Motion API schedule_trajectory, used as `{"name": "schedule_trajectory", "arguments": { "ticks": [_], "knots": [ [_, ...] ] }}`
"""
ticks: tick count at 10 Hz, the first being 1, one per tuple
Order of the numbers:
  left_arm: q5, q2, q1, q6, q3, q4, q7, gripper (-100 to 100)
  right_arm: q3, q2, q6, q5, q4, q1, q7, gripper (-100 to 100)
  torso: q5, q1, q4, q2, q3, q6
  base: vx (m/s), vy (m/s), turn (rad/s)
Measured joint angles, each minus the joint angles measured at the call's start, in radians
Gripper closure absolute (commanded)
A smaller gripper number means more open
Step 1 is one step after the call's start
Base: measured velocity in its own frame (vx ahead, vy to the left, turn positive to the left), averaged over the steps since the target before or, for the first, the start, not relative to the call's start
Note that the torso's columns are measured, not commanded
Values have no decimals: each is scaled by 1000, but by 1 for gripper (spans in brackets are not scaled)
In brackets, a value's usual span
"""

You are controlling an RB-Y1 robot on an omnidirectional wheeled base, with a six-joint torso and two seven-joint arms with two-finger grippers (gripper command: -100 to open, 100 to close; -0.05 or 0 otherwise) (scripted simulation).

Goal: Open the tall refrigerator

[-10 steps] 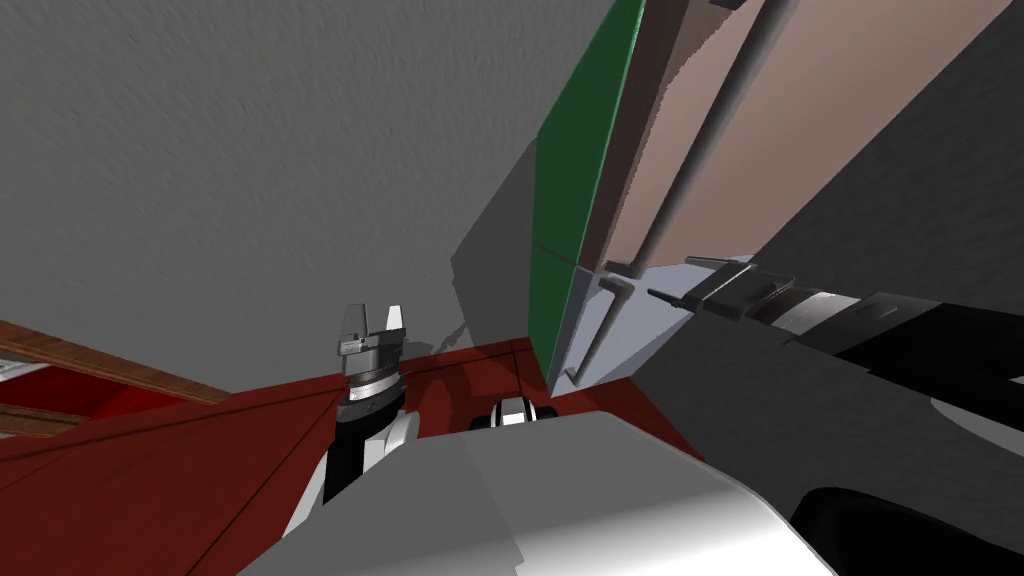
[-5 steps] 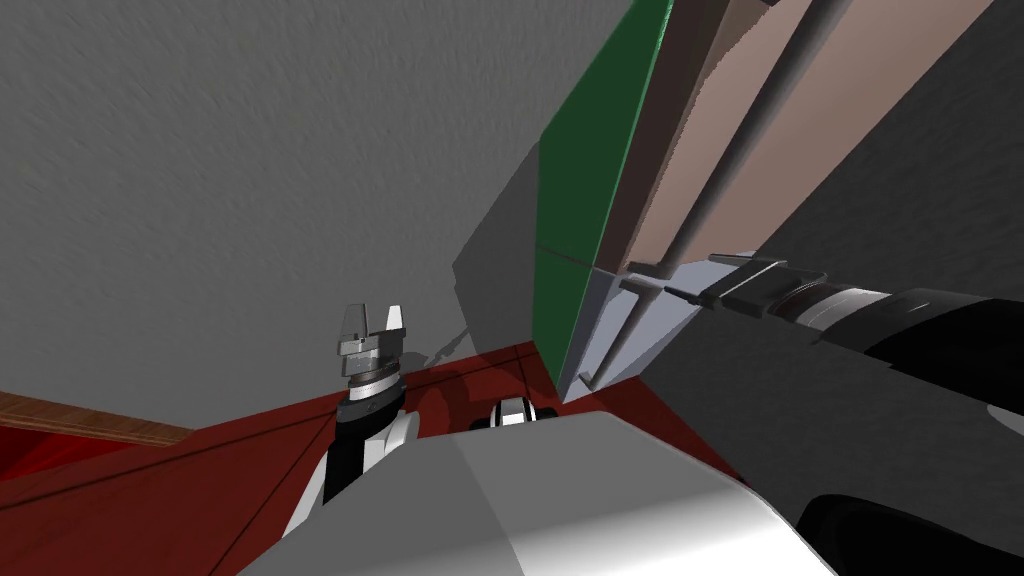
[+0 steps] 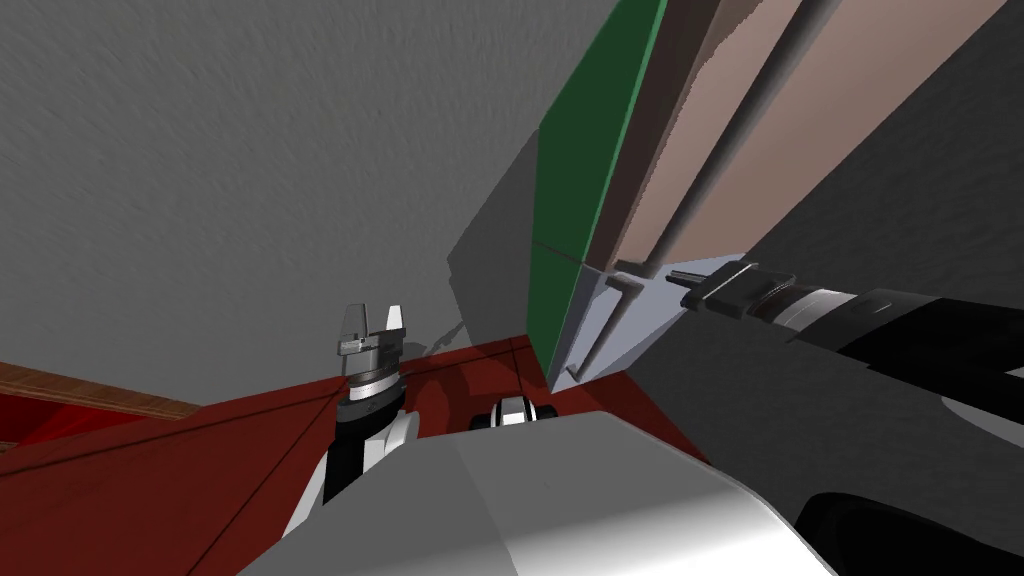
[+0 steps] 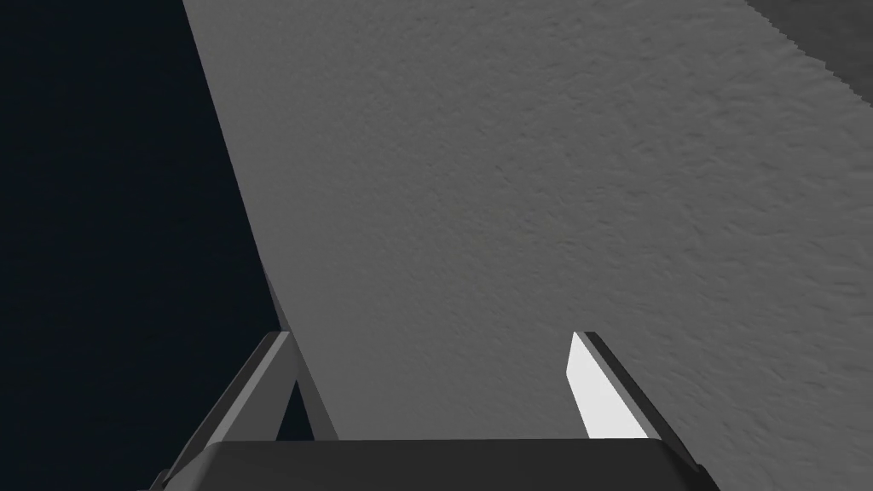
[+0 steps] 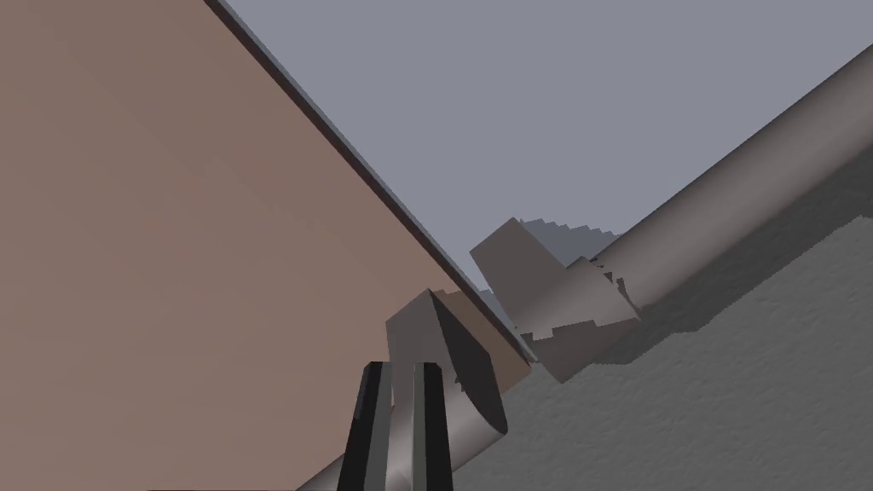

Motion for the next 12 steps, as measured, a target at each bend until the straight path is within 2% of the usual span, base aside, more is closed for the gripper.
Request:
{"name": "schedule_trajectory", "arguments": {
  "ticks": [2,4,5,9,10,11,12],
  "knots": [
    [0,0,0,0,0,0,0,0,-6,10,-17,-6,-14,-9,4,100,1,13,-6,-9,-4,-1,-205,-236,12],
    [0,0,0,0,0,0,0,0,-6,-12,-32,-17,-42,-25,7,100,0,8,-6,-9,-4,-2,-272,-322,37],
    [0,0,0,0,0,0,0,0,-16,-7,-46,-23,-66,-24,6,100,-1,6,-6,-9,-4,-1,-270,-313,28],
    [0,0,0,0,0,0,0,0,0,-24,-88,-37,-123,-57,21,100,1,15,-7,-11,-6,-1,-179,-224,18],
    [0,0,0,0,0,0,0,0,1,-24,-89,-37,-123,-57,22,-100,3,20,-8,-15,-8,-2,75,110,-65],
    [0,-1,1,0,-1,0,0,0,-5,-30,-72,-39,-114,-47,18,-100,5,27,-10,-22,-12,-2,108,203,-69],
    [0,-1,1,0,-1,0,0,0,-5,-25,-62,-38,-105,-39,16,-100,5,25,-10,-20,-12,-2,120,229,-43]
  ]
}}
